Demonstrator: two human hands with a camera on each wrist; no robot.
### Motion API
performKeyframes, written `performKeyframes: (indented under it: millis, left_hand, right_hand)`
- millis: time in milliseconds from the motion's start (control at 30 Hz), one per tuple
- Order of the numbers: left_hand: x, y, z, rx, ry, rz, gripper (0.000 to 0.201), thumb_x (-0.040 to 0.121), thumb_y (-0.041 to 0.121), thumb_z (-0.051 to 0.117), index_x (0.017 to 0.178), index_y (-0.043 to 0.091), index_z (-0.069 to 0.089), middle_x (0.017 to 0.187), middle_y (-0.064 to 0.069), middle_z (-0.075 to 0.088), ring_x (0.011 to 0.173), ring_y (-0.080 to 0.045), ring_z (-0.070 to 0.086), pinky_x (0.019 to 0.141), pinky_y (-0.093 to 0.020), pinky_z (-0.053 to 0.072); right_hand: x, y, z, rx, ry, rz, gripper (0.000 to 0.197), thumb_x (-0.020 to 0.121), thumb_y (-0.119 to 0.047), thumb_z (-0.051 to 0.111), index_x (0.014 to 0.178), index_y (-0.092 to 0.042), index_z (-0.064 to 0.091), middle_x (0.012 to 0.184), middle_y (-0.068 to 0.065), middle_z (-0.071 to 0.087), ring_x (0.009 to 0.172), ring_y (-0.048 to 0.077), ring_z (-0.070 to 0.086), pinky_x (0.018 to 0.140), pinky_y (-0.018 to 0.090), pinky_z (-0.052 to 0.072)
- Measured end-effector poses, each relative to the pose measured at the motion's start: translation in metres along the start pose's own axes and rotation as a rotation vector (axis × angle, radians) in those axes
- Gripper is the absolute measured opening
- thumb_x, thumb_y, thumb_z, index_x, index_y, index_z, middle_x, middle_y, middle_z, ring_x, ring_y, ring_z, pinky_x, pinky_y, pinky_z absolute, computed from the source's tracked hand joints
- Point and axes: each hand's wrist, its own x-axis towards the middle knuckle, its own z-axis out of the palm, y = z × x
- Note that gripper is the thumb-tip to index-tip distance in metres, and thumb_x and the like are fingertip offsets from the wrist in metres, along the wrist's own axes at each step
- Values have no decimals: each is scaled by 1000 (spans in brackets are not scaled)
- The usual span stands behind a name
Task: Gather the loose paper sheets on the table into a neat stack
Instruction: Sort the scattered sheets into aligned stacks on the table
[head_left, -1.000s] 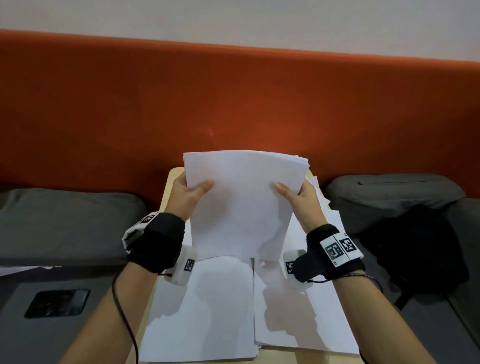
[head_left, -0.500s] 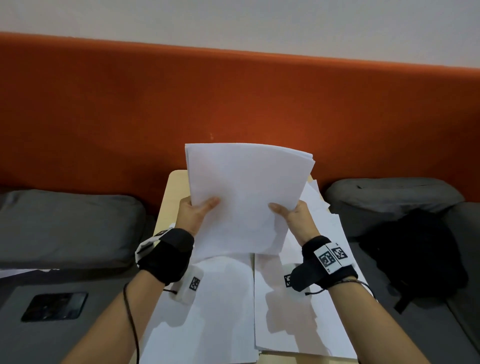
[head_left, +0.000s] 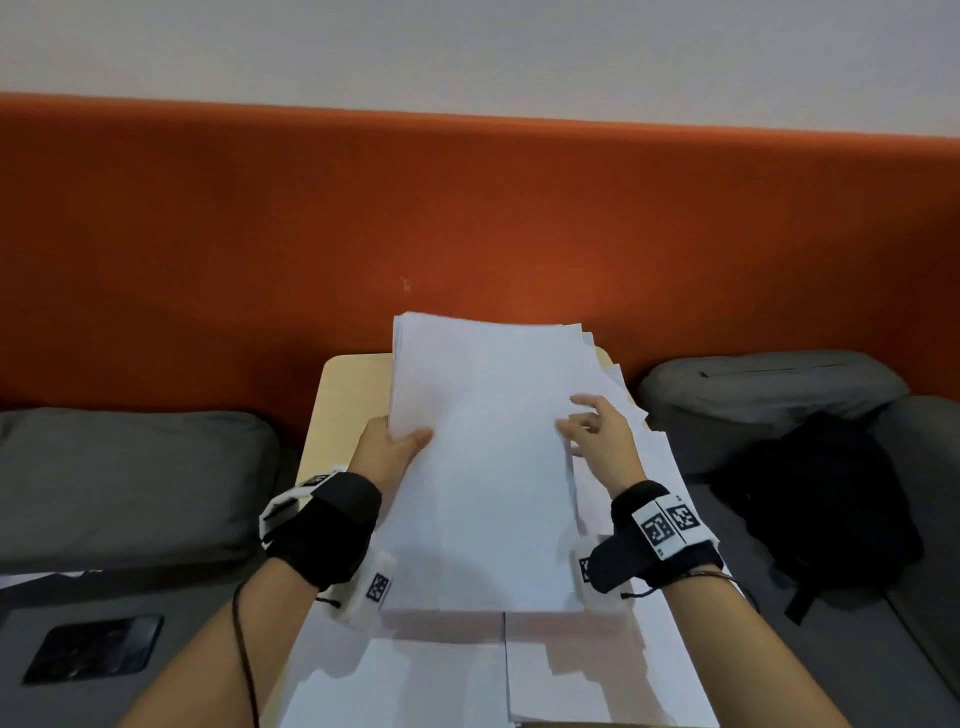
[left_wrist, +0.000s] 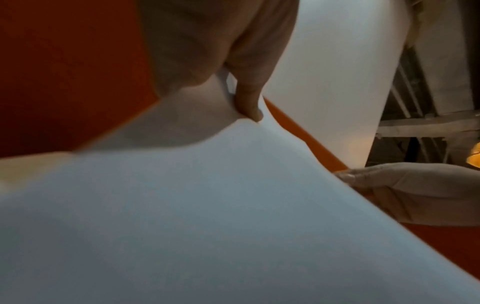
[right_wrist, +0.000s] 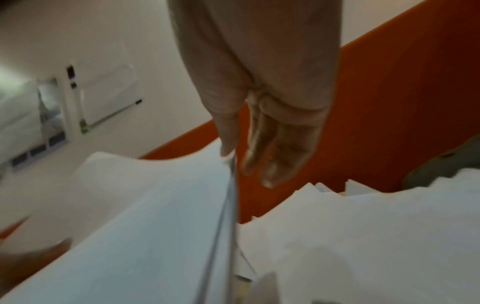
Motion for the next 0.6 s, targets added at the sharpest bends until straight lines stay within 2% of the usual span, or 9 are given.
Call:
performKeyframes:
  millis: [33,67,133,200,267,367,600]
  left_hand:
    - [0,-10,-1,27,5,-54,26,88,-4,55,114,-5,56,107,-13,62,79,-18,62,73,-20,49]
    - [3,-23,-2,47,7,-114,31,88,-5,55,118,-8,54,114,-14,60,91,-22,60,84,-27,46]
    - [11,-58,-8,90,32,-250,38,86,-4,58,123,-10,51,123,-19,58,107,-31,57,95,-34,41]
    - [13,-85,-15,204,66,-367,43,85,2,62,125,-10,50,122,-22,58,110,-35,55,97,-35,42]
    - [14,-102,-19,275,70,-430,44,86,10,63,123,-10,50,118,-24,59,107,-37,56,91,-36,44]
    - [18,-109,-19,317,74,-454,43,86,13,64,122,-9,52,115,-25,60,105,-39,56,89,-38,45]
    - [20,-113,-19,302,92,-466,44,85,12,65,121,-10,52,114,-26,60,104,-40,57,93,-44,47]
  right_hand:
    - [3,11,-6,-123,8,63,39,87,-8,63,123,-4,50,103,12,63,97,24,58,81,29,47]
    - [5,22,-12,-274,0,130,42,87,-10,64,126,-4,49,112,14,61,104,25,56,86,30,43]
    - [5,44,-24,-571,-66,266,49,87,-16,64,130,-3,45,129,16,53,119,29,51,96,32,39]
    - [2,61,-32,-844,-139,391,56,87,-26,65,133,-6,41,137,14,47,127,30,43,105,36,35]
    - [-3,71,-37,-1038,-168,497,65,85,-38,65,135,-8,35,139,15,41,131,31,36,108,37,31]
    - [-9,85,-37,-1119,-122,593,79,80,-46,67,137,-8,27,141,16,31,132,33,32,107,40,32]
    - [-9,91,-35,-1125,2,668,98,70,-54,73,140,-11,19,140,18,29,133,32,27,105,42,33]
